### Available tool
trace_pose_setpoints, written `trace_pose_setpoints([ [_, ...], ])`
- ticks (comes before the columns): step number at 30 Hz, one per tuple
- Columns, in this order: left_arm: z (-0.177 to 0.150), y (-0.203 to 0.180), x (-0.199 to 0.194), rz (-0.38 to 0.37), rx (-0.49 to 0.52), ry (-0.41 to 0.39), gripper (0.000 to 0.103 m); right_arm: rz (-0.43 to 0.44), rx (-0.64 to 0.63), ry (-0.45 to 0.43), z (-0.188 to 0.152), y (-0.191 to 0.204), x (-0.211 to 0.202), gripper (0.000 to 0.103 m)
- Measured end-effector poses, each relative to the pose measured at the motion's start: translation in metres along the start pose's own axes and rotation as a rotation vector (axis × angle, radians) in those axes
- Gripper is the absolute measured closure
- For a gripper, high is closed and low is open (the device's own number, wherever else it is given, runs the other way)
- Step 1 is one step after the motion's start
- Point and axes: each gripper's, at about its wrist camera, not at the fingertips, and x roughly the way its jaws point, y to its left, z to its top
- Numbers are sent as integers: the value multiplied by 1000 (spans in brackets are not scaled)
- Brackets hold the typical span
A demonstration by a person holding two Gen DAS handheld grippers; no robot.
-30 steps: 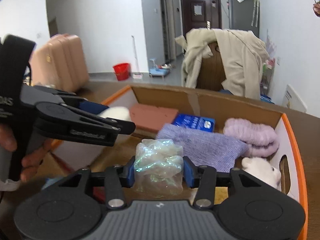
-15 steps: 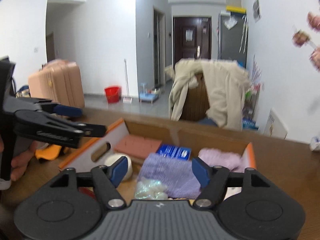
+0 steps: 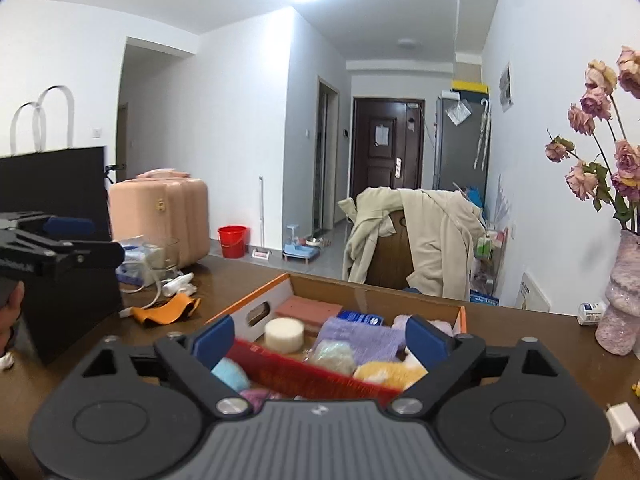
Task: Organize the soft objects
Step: 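Withdraw both grippers from the box back over the pile, then grasp the white foam wedge with the right gripper while the left gripper grasps the white cloth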
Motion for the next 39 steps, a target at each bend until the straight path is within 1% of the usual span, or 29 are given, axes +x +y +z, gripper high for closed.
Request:
trace_pose_setpoints([
  [3, -25, -4, -17, 16, -36, 37, 0, -1, -1, 29, -22, 13, -17, 10],
  [5, -42, -5, -26, 26, -54, 79, 0, -5, 43, 37, -39, 17, -31, 10],
  [7, -58, -6, -33, 42, -49, 124, 0, -2, 97, 54, -57, 19, -43, 10],
  [9, -70, -8, -41, 70, -31, 147, 0, -8, 131, 74, -74, 20, -53, 10],
  [13, -81, -5, -48, 73, -51, 170, 0, -41, 168, 120, -95, 20, -67, 10],
  [15, -83, -7, -47, 79, -54, 170, 0, -46, 183, 123, -100, 18, -70, 10],
  [18, -83, -9, -37, 61, -47, 179, 0, -59, 187, 114, -100, 19, -70, 11],
  [21, -90, -11, -17, 60, -42, 222, 0, -54, 193, 119, -99, 18, -65, 14],
  [23, -97, -11, -2, 60, -36, 250, 1, -46, 209, 139, -100, 15, -58, 22],
  [26, -103, -9, 23, 39, -35, 282, 8, -49, 224, 177, -101, 9, -41, 28],
  [29, -108, -8, 52, 34, -37, 318, 21, -56, 235, 197, -100, 2, -22, 34],
  [30, -109, -7, 61, 30, -33, 329, 26, -58, 243, 204, -99, -1, -14, 35],
  [31, -110, -7, 70, 29, -30, 341, 28, -61, 248, 210, -98, -3, -6, 36],
  [33, -112, -5, 85, 25, -23, 355, 35, -64, 254, 214, -96, -9, 12, 40],
  [35, -113, -4, 97, 13, -14, 365, 40, -75, 265, 228, -93, -15, 31, 46],
  [37, -115, -1, 105, 0, -18, 379, 41, -86, 283, 238, -90, -23, 52, 50],
  [38, -116, 1, 108, -5, -25, 390, 45, -89, 289, 242, -89, -26, 62, 52],
  [39, -117, 2, 110, -3, -28, 397, 51, -91, 292, 243, -88, -28, 70, 53],
])
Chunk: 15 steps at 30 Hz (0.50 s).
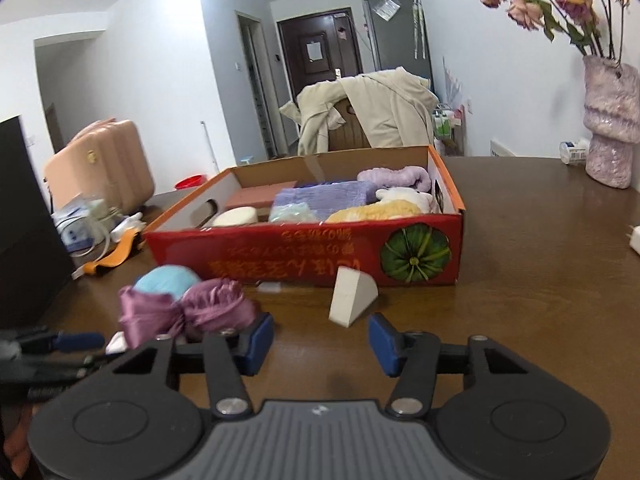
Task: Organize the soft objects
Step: 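Grasp the white foam wedge with the right gripper while the left gripper grasps the white cloth, then carry the foam wedge and white cloth into the box and open both grippers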
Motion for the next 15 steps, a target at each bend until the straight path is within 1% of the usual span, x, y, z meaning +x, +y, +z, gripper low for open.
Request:
trace_pose_setpoints([
  [1, 0, 0, 0, 9, 6, -8, 54, 0, 2, 0, 3, -1, 8, 55],
  [2, 0, 1, 1, 12, 9, -10, 62, -3, 4, 4, 7, -1, 17, 58],
  [3, 1, 2, 1, 5, 7, -12, 72, -7, 7, 7, 10, -1, 25, 59],
  [6, 1, 5, 0, -21, -8, -17, 81, -16, 8, 16, 16, -2, 45, 69],
  [7, 2, 5, 0, -23, -10, -19, 83, -25, 10, 19, 17, -3, 50, 74],
  [8, 2, 6, -1, -30, -13, -25, 87, -33, 12, 21, 17, -3, 54, 82],
  [10, 3, 6, -3, -37, -17, -37, 88, -38, 13, 11, 18, -4, 58, 88],
  [12, 3, 6, -5, -37, -19, -46, 90, -32, 20, 8, 18, -7, 58, 90],
  [14, 4, 4, -8, -29, -16, -54, 90, -32, 20, 10, 18, -8, 59, 98],
  [15, 5, 3, -11, -22, -11, -62, 90, -35, 15, 9, 18, -8, 60, 99],
])
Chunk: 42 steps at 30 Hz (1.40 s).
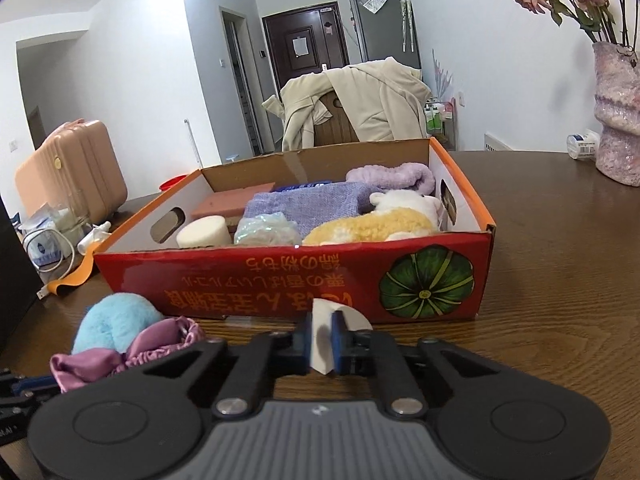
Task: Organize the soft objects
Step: 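Carry the foam wedge and white cloth into the box and open both grippers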
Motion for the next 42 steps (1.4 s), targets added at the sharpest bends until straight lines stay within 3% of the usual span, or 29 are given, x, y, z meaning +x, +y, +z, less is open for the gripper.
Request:
trace_pose_setpoints([
  [6, 4, -5, -35, 26, 5, -72, 90, 1, -7, -22, -1, 3, -10, 100],
  [15, 9, -13, -97, 32, -15, -194, 90, 40, -14, -100, -10, 11, -77, 98],
  [16, 9, -14, -99, 28, -17, -199, 90, 33, -16, -103, -11, 10, -81, 91],
  [17, 9, -16, -100, 29, -17, -198, 90, 18, -18, -100, -12, 9, -81, 71],
  [19, 10, -19, -98, 26, -14, -193, 90, 11, -15, -91, -11, 5, -75, 50],
  [24, 14, -26, -95, 13, -8, -193, 90, 15, 8, -16, 0, -1, -18, 56],
  [25, 14, -27, -96, 15, -4, -195, 90, -8, 12, -2, 2, -2, -6, 64],
  [26, 14, -27, -98, 17, 0, -198, 90, -23, 15, 12, 3, -2, 3, 81],
  [28, 13, -26, -101, 22, -3, -202, 90, -34, 21, 10, 3, -2, 8, 85],
  [33, 12, -26, -101, 16, -4, -190, 90, 36, 23, -17, -10, 2, -31, 87],
  [37, 11, -33, -102, -24, 3, -196, 90, 107, 34, -51, -32, 7, -90, 87],
  [42, 18, -36, -92, -101, -20, -189, 90, 128, 8, -74, -42, 12, -134, 87],
])
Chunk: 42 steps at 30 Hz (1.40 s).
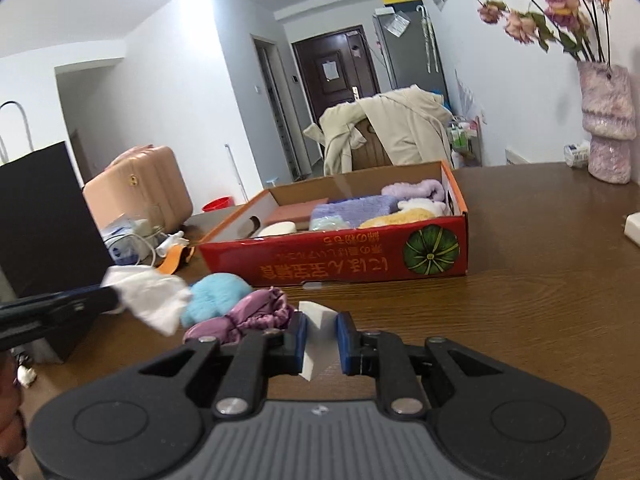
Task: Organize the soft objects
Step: 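Carry the foam wedge and white cloth into the box and open both grippers, then withdraw both grippers from the box back over the remaining items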
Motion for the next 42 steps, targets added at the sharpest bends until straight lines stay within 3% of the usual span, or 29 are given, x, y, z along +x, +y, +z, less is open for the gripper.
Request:
trace_pose_setpoints([
  [5, 36, 13, 21, -67, -5, -36, 90, 7, -52, -43, 26, 8, 1, 86],
  [9, 68, 29, 58, -108, 30, -17, 90, 59, -90, -68, 60, 14, 25, 86],
  [14, 87, 51, 129, -80, 48, 64, 90, 128, -138, -60, 110, 26, 86, 85],
  [20, 72, 73, 195, -71, 47, 195, 88, 126, -133, 22, 144, 28, 183, 84],
  [21, 69, 75, 199, -76, 58, 206, 83, 124, -142, 32, 146, 29, 196, 84],
  [22, 66, 76, 202, -78, 67, 210, 77, 122, -141, 46, 148, 30, 210, 83],
  [24, 63, 78, 200, -68, 78, 194, 46, 116, -142, 76, 146, 30, 232, 81],
  [25, 63, 79, 198, -74, 84, 184, 40, 107, -142, 89, 145, 30, 241, 80],
  [28, 67, 79, 187, -93, 99, 139, 37, 91, -130, 111, 139, 28, 259, 68],
  [33, 77, 82, 171, -29, 98, 92, 35, 86, -117, 72, 142, 26, 253, 66],
  [37, 87, 83, 143, -15, 78, 45, 31, 75, -130, 13, 154, 28, 216, 64],
  [42, 94, 73, 100, 12, 113, 5, 25, 50, -183, -59, 165, 29, 154, 53],
])
